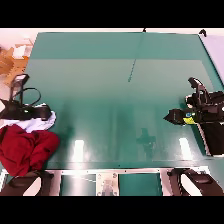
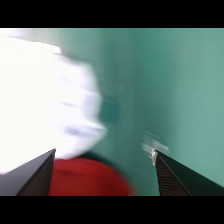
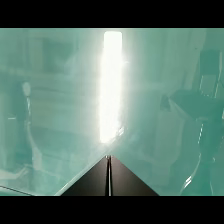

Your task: Fold the shirts.

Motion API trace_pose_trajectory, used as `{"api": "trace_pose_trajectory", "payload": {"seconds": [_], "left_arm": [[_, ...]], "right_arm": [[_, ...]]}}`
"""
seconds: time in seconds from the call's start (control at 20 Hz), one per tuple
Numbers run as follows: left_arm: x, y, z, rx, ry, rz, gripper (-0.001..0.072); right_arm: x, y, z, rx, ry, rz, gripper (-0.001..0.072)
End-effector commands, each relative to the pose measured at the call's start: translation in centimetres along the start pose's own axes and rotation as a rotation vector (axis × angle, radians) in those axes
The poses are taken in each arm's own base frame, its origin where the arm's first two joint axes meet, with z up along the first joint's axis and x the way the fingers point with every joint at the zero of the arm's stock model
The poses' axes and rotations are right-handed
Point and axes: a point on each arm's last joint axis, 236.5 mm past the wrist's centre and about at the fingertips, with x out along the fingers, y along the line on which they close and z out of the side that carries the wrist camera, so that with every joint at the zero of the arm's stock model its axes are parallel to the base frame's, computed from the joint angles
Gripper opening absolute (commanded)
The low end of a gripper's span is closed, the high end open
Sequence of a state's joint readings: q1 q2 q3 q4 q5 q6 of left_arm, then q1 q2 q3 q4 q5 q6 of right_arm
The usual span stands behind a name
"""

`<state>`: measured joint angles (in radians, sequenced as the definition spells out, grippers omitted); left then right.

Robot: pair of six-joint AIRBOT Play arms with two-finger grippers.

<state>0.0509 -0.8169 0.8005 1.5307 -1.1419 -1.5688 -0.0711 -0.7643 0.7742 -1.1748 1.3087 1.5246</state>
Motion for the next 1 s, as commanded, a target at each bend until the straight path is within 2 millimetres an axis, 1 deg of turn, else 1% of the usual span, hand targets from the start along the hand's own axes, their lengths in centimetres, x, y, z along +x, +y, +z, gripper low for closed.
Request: {"api": "trace_pose_trajectory", "payload": {"seconds": [0.0,0.05,0.15,0.3,0.35,0.45,0.5,0.55,0.6,0.7,0.8,0.85,0.9,0.95], "left_arm": [[1.2,7.7,1.6,-0.03,-0.037,0.253,0.0717],[2.6,8.9,0.8,-0.062,0.016,0.265,0.0717],[5.3,10.2,-0.8,-0.101,0.119,0.268,0.0717],[9.4,10.5,-3.5,-0.103,0.273,0.256,0.0716],[10.5,10.5,-4.3,-0.101,0.315,0.252,0.0716],[12.2,10.5,-5.1,-0.1,0.356,0.245,0.0712],[12.5,10.5,-5.1,-0.112,0.359,0.247,0.0552],[12.5,10.5,-5.0,-0.114,0.355,0.247,0.0167],[12.4,10.6,-4.7,-0.108,0.348,0.248,0.0024],[11.6,10.8,-3.6,-0.113,0.342,0.254,0.0025],[10.2,11.0,-1.7,-0.128,0.328,0.259,0.0025],[9.1,10.8,-0.3,-0.142,0.316,0.254,0.0025],[7.8,10.2,1.2,-0.151,0.294,0.225,0.0025],[6.2,8.9,3.3,-0.164,0.246,0.171,0.0025]], "right_arm": [[0.0,0.0,0.0,0.0,0.0,0.001,0.0013],[0.0,0.0,0.0,0.0,0.0,0.001,0.0013],[0.0,0.0,0.0,-0.001,0.0,0.001,0.0013],[0.0,0.0,0.0,0.0,0.0,0.001,0.0013],[0.0,0.0,0.0,-0.001,0.0,0.001,0.0013],[0.0,0.0,0.0,0.0,0.0,0.001,0.0013],[0.0,0.0,0.0,-0.001,0.0,0.001,0.0013],[0.0,0.0,0.0,0.0,0.0,0.001,0.0013],[0.0,0.0,0.0,-0.001,0.0,0.001,0.0013],[0.0,0.0,0.0,0.0,0.0,0.001,0.0013],[0.0,0.0,0.0,-0.001,0.0,0.001,0.0013],[0.0,0.0,0.0,0.0,0.0,0.001,0.0013],[0.0,0.0,0.0,0.0,0.0,0.001,0.0013],[0.0,0.0,0.0,0.0,0.0,0.001,0.0013]]}}
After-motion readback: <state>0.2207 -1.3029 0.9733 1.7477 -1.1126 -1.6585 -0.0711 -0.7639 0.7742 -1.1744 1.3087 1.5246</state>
